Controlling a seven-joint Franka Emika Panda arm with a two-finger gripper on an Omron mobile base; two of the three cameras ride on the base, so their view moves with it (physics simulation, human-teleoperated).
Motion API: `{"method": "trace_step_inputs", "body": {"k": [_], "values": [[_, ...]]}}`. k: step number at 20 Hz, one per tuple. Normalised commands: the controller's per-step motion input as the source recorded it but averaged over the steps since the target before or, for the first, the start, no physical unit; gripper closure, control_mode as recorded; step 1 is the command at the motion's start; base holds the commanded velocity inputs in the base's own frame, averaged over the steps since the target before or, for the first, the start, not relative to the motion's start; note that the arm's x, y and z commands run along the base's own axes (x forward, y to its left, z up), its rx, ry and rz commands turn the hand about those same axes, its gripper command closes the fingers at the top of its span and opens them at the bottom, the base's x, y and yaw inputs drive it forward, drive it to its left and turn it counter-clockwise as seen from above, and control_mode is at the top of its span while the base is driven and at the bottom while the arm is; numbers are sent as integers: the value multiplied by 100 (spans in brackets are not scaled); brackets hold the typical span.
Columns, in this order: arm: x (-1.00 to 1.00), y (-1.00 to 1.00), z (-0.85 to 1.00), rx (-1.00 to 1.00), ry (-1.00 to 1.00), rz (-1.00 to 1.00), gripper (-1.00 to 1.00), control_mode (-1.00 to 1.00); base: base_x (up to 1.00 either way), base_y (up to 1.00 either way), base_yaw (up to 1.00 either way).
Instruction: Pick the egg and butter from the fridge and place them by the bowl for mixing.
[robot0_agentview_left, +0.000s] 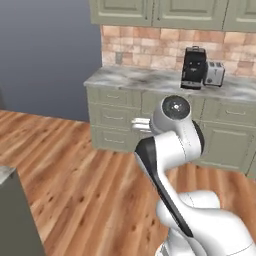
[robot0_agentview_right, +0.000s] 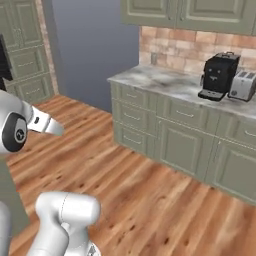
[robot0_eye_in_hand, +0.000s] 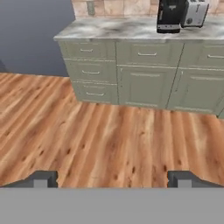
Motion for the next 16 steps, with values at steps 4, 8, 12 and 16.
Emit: {"method": "trace_step_inputs", "body": {"k": [4,8,12,16], "values": [[0,0,0,0,0,0,-100,100,100,-43,34],[0,0,0,0,0,0,-100,100,100,-2,50],[0,0,0,0,0,0,-100,100,100,-1,54],[0,0,0,0,0,0,-100,100,100,-2,52]]}}
